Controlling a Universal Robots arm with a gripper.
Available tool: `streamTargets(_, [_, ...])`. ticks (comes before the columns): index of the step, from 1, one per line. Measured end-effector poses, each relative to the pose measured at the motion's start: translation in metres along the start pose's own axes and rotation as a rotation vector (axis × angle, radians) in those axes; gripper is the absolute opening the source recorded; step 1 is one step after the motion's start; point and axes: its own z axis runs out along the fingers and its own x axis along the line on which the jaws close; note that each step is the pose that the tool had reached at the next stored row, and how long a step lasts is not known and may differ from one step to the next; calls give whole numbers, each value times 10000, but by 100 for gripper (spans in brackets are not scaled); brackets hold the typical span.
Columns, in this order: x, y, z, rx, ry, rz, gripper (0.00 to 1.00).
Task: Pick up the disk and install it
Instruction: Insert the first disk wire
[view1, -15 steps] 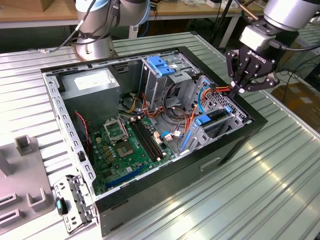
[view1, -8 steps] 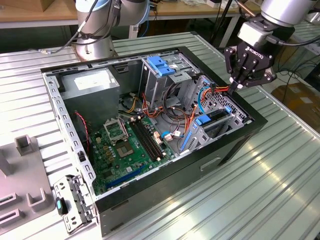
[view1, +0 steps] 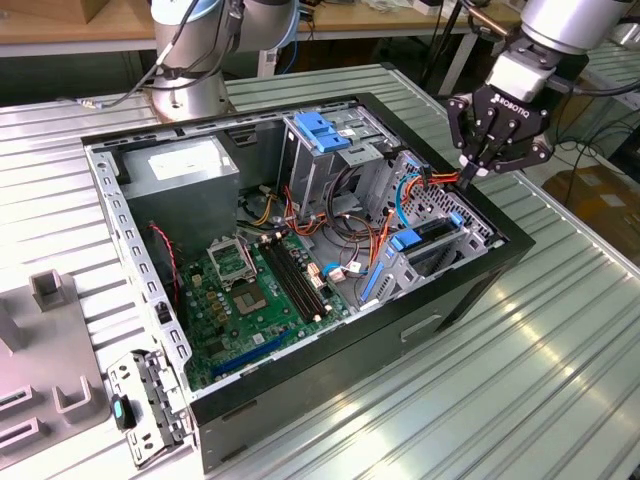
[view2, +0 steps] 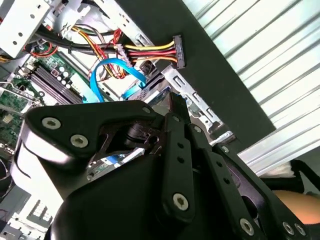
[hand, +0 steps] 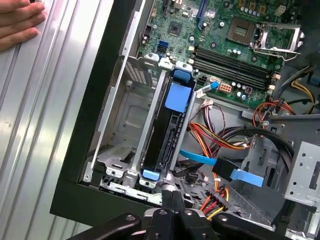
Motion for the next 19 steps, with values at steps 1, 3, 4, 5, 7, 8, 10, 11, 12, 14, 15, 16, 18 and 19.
streamTargets(1, [-3,-21,-1,0,2,-44,11])
streamTargets(3, [-7,-53,-2,0,4,-98,11])
streamTargets(4, [-11,-72,-2,1,4,-117,11])
streamTargets(5, [-19,-85,-2,1,4,-121,11])
streamTargets(7, [-52,-128,-3,1,3,-144,11])
streamTargets(8, [-70,-153,-3,1,4,-161,11])
streamTargets(10, [-110,-219,-3,1,4,-223,11])
streamTargets(11, [-120,-242,-2,1,5,-260,11])
streamTargets(12, [-125,-256,0,1,6,-292,11])
streamTargets(14, [-130,-283,7,4,8,-536,11])
streamTargets(15, [-130,-285,10,6,13,-785,17])
streamTargets(16, [-130,-287,14,9,19,-1132,24])
streamTargets(18, [-130,-288,23,14,24,-1581,25])
streamTargets(19, [-130,-288,31,18,30,-1994,25])
